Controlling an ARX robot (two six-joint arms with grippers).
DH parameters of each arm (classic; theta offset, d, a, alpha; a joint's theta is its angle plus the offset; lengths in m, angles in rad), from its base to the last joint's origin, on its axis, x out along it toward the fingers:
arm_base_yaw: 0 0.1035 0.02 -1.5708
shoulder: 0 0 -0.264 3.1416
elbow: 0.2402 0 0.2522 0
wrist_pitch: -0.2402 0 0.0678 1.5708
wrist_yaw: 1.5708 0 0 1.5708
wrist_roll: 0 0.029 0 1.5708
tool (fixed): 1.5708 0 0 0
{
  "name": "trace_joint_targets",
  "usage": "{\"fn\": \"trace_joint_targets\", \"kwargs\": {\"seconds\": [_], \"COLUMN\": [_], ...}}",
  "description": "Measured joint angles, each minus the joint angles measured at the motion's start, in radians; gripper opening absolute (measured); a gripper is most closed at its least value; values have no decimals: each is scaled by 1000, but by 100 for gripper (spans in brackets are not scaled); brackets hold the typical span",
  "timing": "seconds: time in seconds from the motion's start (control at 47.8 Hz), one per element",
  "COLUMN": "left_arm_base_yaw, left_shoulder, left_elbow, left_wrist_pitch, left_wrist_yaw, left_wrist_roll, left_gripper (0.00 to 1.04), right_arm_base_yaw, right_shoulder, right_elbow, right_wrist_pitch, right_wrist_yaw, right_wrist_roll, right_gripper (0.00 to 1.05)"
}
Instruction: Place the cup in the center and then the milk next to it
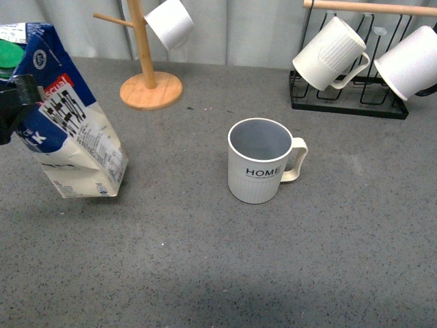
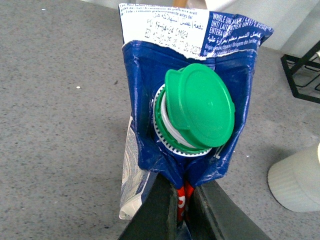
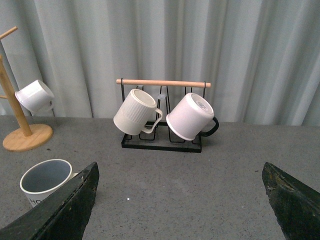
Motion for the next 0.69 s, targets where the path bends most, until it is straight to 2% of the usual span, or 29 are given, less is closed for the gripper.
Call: {"fn": "trace_joint_targets", "kwargs": {"seconds": [0.209, 0.377, 0.691], "left_arm_base_yaw": [-183, -304, -357], "left_shoulder": [58, 145, 241], "left_elbow": [43, 96, 147], "left_wrist_pitch": [52, 79, 97], "left_wrist_yaw": [-118, -172, -216], "left_wrist_roll": [-55, -75, -82], "left_gripper": [4, 4, 4], "right_arm_base_yaw": [0, 0, 0], "right_shoulder": [0, 0, 0], "right_elbow": [0, 0, 0], "right_wrist_pitch": [0, 0, 0], "right_wrist_yaw": [0, 0, 0], "right_wrist_roll": [0, 0, 0], "right_gripper": [95, 95, 95]}}
